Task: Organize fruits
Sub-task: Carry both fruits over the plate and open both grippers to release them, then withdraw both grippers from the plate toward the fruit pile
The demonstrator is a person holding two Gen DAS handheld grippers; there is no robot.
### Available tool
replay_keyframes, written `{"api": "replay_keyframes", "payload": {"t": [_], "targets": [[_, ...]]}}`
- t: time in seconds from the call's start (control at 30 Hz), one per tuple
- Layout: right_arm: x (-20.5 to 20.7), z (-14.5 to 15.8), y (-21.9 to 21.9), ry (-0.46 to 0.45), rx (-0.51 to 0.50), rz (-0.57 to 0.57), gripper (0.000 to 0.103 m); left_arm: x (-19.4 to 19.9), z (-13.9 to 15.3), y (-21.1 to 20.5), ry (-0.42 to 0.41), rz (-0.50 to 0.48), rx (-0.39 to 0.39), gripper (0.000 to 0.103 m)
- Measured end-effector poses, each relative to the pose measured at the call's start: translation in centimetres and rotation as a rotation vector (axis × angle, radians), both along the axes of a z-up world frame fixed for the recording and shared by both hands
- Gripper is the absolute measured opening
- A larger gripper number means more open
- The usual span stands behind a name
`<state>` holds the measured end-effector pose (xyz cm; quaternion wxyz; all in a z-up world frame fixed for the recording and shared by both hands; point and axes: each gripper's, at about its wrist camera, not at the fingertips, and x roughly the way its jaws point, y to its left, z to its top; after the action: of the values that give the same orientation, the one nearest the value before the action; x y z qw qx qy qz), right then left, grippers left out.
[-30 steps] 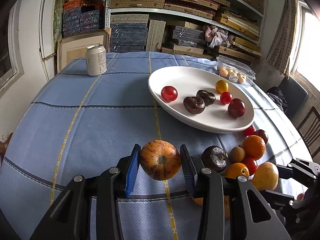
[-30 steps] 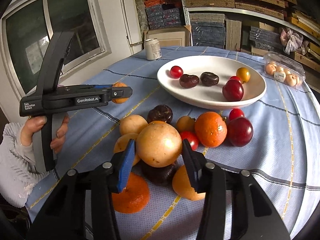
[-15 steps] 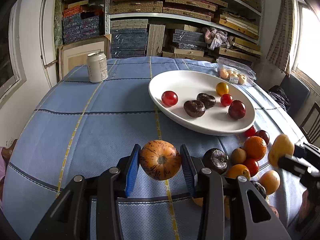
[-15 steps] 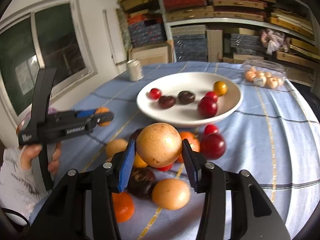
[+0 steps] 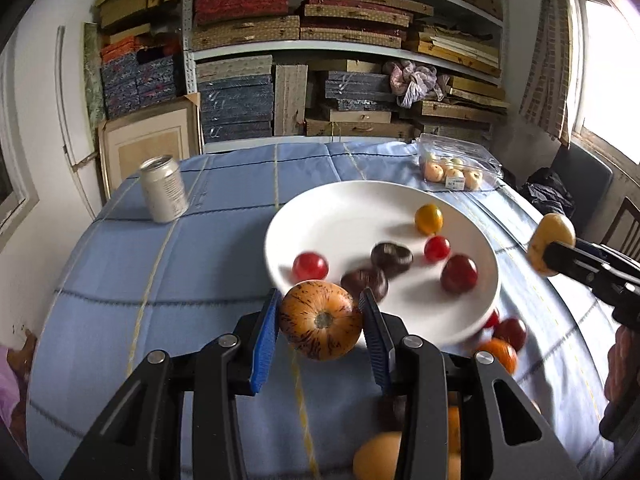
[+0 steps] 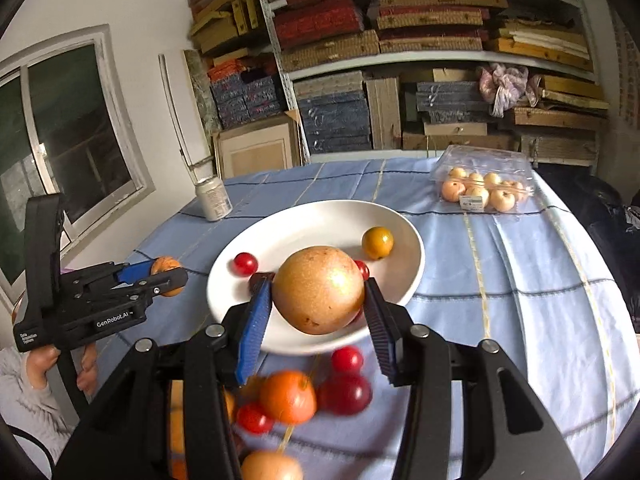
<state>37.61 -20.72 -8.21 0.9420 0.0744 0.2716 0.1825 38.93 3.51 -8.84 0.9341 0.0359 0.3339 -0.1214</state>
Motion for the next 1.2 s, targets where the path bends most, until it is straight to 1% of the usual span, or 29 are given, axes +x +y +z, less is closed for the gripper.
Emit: {"api": "replay_keyframes", "payload": {"t": [0.1,0.17,0.27,0.37,0.43,0.53,0.6,0.63,0.67,0.7,0.73,0.77,0.83,0.87,0.93,0.97,1.0,1.07,1.13,1.2], "targets": [[2.4,-0.2,1.0,0.016,-0.013,0.019,0.046,2.6,-0.3,-0.7,0.026,-0.002,-0.021,0.040],[3.9,-0.6,2.1,0.030,-0.027,0.053,0.046,4.5,-0.6,-1.2,0.041,-0.003,-0.036,0.040],[5.4,-1.1,3.6,0.044,-0.058,0.097,0.046,7.3,-1.2,-1.7,0.055,0.012,-0.029,0.040],[6.0,-1.9,4.8,0.060,-0.082,0.143,0.046,9.7,-1.9,-1.9,0.085,0.017,-0.050,0.040],[6.0,-2.4,5.3,0.068,-0.086,0.166,0.046,11.0,-2.3,-2.2,0.105,0.012,-0.047,0.040],[6.4,-3.2,6.1,0.083,-0.112,0.186,0.046,12.0,-3.1,-2.6,0.124,0.009,-0.051,0.040],[6.6,-3.7,6.3,0.089,-0.130,0.181,0.047,12.3,-3.2,-2.7,0.127,0.014,-0.069,0.042],[6.7,-3.9,6.4,0.087,-0.146,0.172,0.047,12.2,-3.1,-2.6,0.124,0.019,-0.076,0.051],[6.6,-4.0,6.4,0.076,-0.158,0.164,0.050,12.0,-2.9,-2.5,0.114,0.029,-0.081,0.058],[6.4,-3.9,6.4,0.060,-0.169,0.156,0.059,11.7,-2.7,-2.4,0.100,0.042,-0.083,0.069],[6.0,-3.7,6.2,0.039,-0.175,0.141,0.064,11.2,-2.4,-2.2,0.084,0.050,-0.081,0.071],[5.6,-3.3,5.8,0.013,-0.168,0.127,0.067,10.8,-2.1,-2.0,0.078,0.048,-0.078,0.071],[4.6,-2.1,4.7,-0.024,-0.129,0.113,0.067,9.5,-1.4,-1.3,0.063,0.054,-0.078,0.072],[4.1,-1.6,4.2,-0.038,-0.112,0.103,0.069,8.6,-0.9,-0.8,0.056,0.064,-0.083,0.073],[2.6,-0.3,2.7,-0.089,-0.061,0.065,0.078,6.9,-0.3,0.4,0.052,0.078,-0.093,0.076],[1.7,0.2,2.0,-0.112,-0.040,0.044,0.087,6.1,-0.2,0.9,0.052,0.084,-0.094,0.076],[1.0,0.4,1.4,-0.128,-0.027,0.028,0.090,4.7,0.0,1.6,0.054,0.091,-0.094,0.077],[-0.8,0.4,-0.2,-0.147,0.010,-0.010,0.090,2.6,-0.1,2.4,0.062,0.095,-0.094,0.077],[-2.2,-0.2,-1.7,-0.128,0.048,-0.039,0.090,0.1,-0.5,2.8,0.073,0.089,-0.094,0.078],[-3.4,-1.0,-2.9,-0.103,0.087,-0.067,0.090,-2.4,-1.3,2.8,0.082,0.075,-0.077,0.078]]}}
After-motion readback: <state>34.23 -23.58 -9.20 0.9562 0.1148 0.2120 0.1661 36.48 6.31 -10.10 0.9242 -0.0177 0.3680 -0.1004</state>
